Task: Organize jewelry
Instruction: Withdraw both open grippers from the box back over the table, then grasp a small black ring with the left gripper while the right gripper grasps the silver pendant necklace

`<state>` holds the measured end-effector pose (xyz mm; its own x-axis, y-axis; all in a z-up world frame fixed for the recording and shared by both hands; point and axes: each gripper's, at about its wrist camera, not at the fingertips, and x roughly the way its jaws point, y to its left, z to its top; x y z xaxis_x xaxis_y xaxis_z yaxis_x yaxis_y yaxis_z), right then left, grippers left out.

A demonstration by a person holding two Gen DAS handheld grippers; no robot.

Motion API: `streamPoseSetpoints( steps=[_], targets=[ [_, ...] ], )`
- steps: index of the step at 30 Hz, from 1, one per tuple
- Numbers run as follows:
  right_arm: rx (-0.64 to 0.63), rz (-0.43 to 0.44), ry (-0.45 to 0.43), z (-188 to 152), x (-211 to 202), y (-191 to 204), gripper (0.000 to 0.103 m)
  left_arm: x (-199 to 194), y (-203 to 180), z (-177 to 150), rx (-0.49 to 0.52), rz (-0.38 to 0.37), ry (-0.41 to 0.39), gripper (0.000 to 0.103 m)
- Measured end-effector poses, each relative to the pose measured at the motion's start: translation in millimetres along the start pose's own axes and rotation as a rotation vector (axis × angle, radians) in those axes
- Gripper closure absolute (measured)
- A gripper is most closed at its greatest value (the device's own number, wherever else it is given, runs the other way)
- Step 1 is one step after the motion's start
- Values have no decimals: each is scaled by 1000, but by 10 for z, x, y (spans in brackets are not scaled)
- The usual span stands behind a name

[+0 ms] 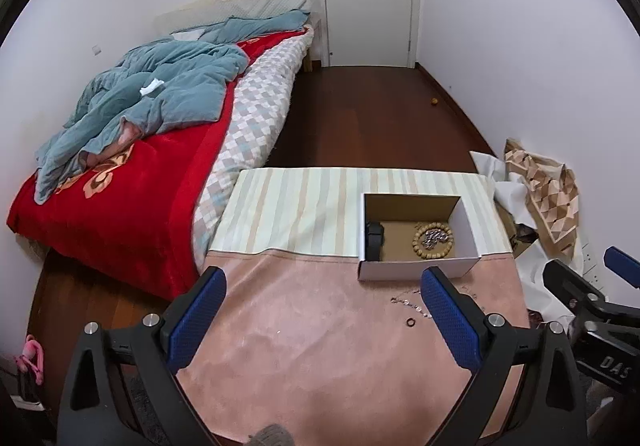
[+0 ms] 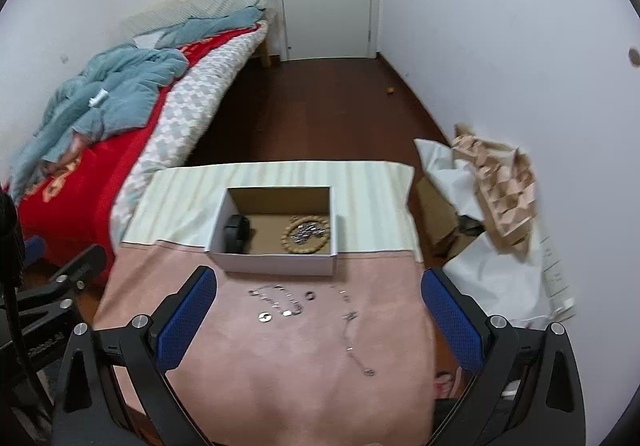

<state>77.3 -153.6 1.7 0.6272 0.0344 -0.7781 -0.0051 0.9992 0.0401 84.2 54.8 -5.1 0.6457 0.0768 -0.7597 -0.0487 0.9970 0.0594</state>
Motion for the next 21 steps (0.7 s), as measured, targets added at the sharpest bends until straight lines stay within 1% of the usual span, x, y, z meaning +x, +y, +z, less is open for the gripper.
streamPoseSetpoints(
  steps=[2, 4, 8, 12, 14, 16, 17, 18, 19, 21],
  targets=[
    [37, 46, 6, -64, 46, -70, 0, 8, -13, -50, 4, 10, -5, 4],
    [61, 47, 22, -143, 136, -148, 0, 70, -20, -116, -2, 22, -1, 4],
    [111, -9, 96, -373, 431, -386, 0, 345, -35, -280, -19, 47, 51, 4],
    [188, -76, 194, -677, 777, -723, 0, 739, -104, -503, -18, 49, 146, 4],
    [245, -99, 244, -874, 964, -920, 3, 893, -137, -606, -16, 54, 182, 4],
    [281, -106, 279, -1057, 1108, -1056, 16, 1026, -169, -700, -9, 61, 217, 4],
    [291, -106, 297, -1154, 1193, -1103, 21, 1086, -183, -753, -5, 63, 233, 4],
    [298, -93, 309, -1225, 1261, -1130, 30, 1158, -207, -816, 0, 64, 254, 4],
    [302, -78, 321, -1303, 1327, -1139, 35, 1193, -224, -860, 4, 61, 266, 4],
    [292, -55, 330, -1420, 1421, -1104, 39, 1270, -266, -950, 21, 66, 287, 4]
  ],
)
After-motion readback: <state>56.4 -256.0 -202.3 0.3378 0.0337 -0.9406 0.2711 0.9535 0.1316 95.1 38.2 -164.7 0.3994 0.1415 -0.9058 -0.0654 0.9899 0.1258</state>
